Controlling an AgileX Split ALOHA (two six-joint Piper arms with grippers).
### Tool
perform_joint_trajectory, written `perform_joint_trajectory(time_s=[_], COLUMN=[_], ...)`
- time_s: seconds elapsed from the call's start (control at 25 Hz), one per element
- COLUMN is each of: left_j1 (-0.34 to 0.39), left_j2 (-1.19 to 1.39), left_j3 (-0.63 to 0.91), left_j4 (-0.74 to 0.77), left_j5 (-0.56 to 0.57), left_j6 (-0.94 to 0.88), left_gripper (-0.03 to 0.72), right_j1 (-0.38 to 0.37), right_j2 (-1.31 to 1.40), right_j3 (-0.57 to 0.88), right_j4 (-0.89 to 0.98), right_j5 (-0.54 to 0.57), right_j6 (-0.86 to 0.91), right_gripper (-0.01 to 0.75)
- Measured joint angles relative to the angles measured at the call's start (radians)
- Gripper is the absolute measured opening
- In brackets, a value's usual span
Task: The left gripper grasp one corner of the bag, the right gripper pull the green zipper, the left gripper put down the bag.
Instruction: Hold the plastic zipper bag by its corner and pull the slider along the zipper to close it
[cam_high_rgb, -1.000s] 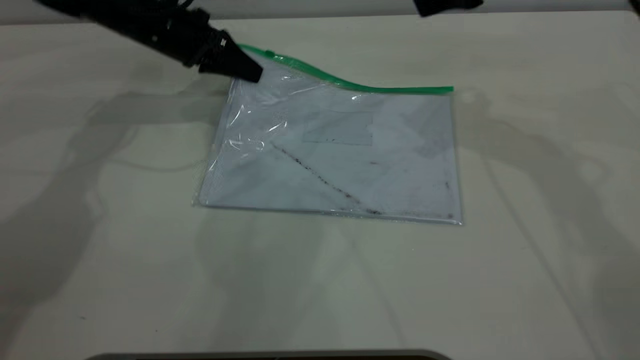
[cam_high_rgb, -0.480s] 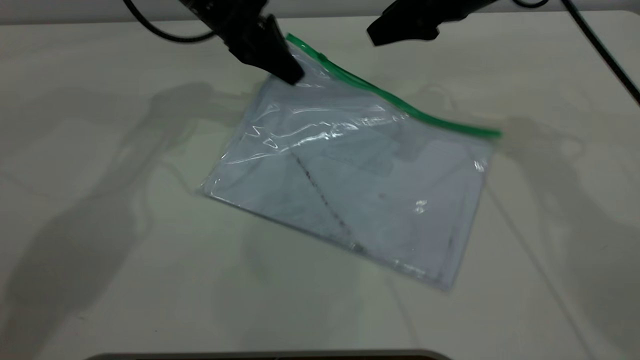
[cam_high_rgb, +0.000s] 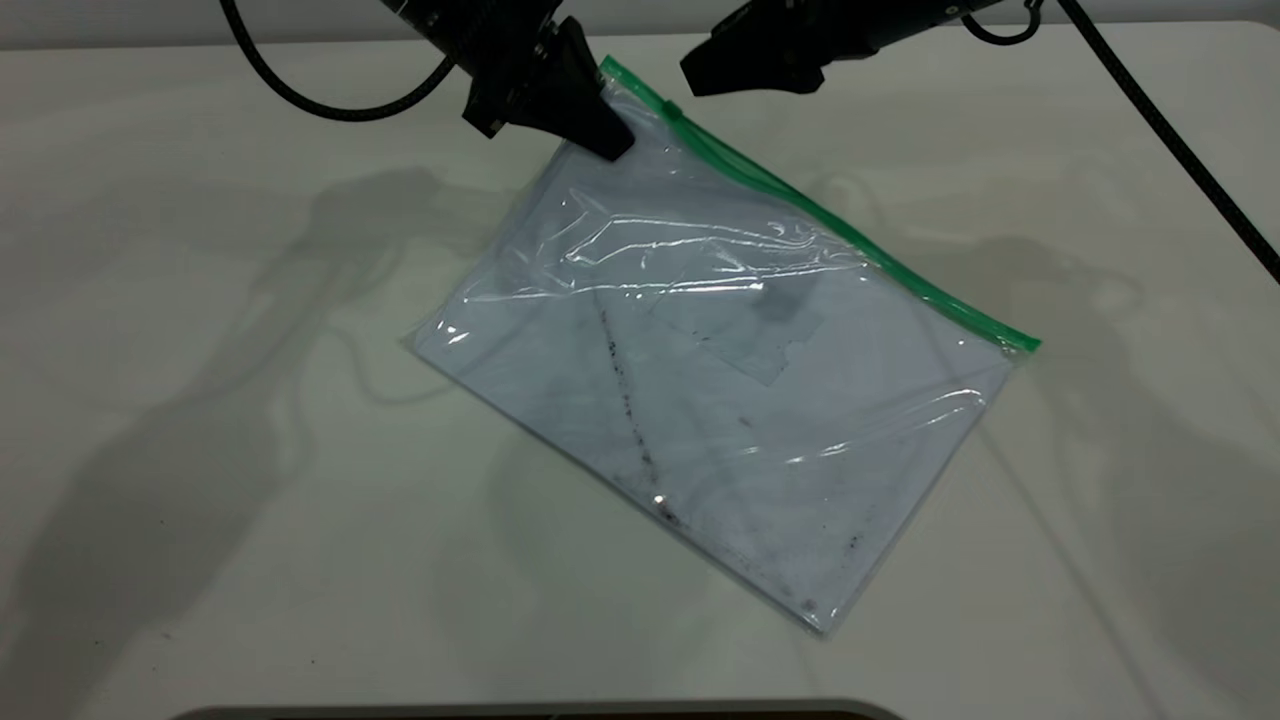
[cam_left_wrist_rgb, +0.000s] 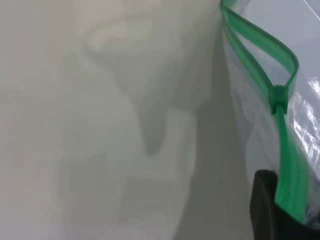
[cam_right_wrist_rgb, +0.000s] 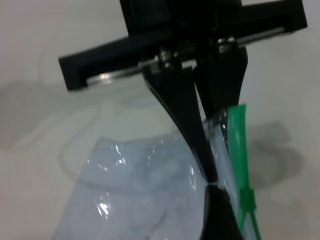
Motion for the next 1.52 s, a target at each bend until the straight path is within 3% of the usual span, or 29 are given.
perform_joint_trajectory(time_s=[0.64,1.0,1.24,1.36,1.52], left_j1=[-0.037,-0.044,-0.044,-0.044,-0.044], left_j2=[0.000,0.001,0.001,0.001,0.001], left_j3=[0.000,0.000,0.000,0.000,0.000], left_j4=[-0.026,-0.036,-0.041,-0.041,-0.041], left_j5=[-0.055,-0.058,-0.058,-0.058,-0.059], left_j6=[0.030,0.030,0.033,0.033,0.033], left_gripper=[0.053,0.053,0.053,0.053,0.053], right_j1=[0.000,0.000,0.000,0.000,0.000], right_j2=[0.049,0.062,0.074,0.074,0.074], right_j3=[-0.002,-0.002,-0.003,-0.005,-0.005], right_j4=[0.071,0.073,0.074,0.074,0.074], right_j5=[-0.006,-0.009,-0.013,-0.011,-0.008], right_j6=[-0.014,-0.018,-0.023,-0.025,-0.032], right_gripper=[0.532,0.412,0.387,0.326,0.149])
